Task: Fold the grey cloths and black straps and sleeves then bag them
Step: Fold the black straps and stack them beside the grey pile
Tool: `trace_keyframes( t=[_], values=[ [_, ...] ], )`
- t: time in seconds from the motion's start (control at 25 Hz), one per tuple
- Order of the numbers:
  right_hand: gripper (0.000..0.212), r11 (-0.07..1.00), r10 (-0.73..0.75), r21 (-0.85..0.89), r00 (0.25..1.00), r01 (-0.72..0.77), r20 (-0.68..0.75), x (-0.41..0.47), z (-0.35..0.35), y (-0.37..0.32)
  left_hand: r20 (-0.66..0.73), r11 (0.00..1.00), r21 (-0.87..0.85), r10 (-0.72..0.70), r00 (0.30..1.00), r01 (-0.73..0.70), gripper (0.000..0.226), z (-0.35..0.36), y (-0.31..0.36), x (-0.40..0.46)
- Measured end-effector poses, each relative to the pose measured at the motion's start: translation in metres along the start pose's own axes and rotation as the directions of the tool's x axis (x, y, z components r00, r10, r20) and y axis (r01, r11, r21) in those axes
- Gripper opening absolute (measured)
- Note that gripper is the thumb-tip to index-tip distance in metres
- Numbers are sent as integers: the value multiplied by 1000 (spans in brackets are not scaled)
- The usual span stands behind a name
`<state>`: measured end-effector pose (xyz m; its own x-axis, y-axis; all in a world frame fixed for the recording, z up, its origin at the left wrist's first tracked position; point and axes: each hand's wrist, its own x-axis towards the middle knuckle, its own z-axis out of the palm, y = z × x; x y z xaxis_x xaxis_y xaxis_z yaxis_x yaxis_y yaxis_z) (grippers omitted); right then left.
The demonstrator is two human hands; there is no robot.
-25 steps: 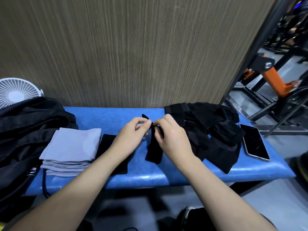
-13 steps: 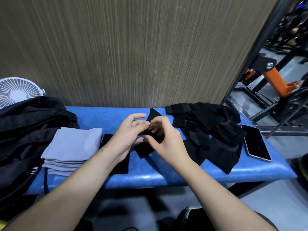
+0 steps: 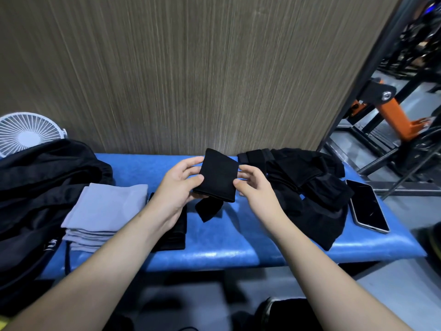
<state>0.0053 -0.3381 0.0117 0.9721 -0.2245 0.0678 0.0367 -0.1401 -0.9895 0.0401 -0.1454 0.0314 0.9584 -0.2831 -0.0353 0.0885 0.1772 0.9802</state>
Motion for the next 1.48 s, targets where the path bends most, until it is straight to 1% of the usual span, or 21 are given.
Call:
trace_keyframes(
  t=[0.08,0.16,0.32,0.52,0.68,0.8,0.92,1.04,1.12,1.28,1.48],
  values=[
    [33,995,18,95,999,-22,46,-1,0,-4,8,1000,0,5,1000,-5,42,-1,1,0],
    [29,990,3,139,996,-16,91,-1,-1,-5,7,1000,1,2,1000,-2,42,1,1,-1],
    [20,968,1,251,996,-24,91,-4,3,-9,-4,998,58,22,1000,-22,41,1,-2,-1],
    [20,967,23,251,997,-41,74,-7,7,-11,40,972,209,97,995,-103,46,9,1,-10],
    [22,967,14,254,998,-27,54,-8,8,-13,93,891,416,156,983,-181,48,11,-4,-11],
    [21,967,-9,253,997,-10,74,-10,8,-16,115,852,477,183,976,-216,45,13,-5,-12],
    [21,967,-35,253,990,0,133,-13,10,-19,134,854,464,197,971,-237,45,14,-3,-14],
    [22,960,-49,279,979,-8,197,-16,13,-21,162,864,436,200,966,-252,50,14,-1,-16],
    [24,960,-48,280,973,-18,226,-16,13,-23,165,894,373,201,965,-250,53,15,1,-17],
    [29,976,-32,215,973,-19,230,-14,11,-23,116,937,267,199,973,-223,50,14,6,-17],
    [34,994,-50,109,969,24,241,-16,12,-21,110,971,161,160,981,-176,55,8,9,-15]
  ],
)
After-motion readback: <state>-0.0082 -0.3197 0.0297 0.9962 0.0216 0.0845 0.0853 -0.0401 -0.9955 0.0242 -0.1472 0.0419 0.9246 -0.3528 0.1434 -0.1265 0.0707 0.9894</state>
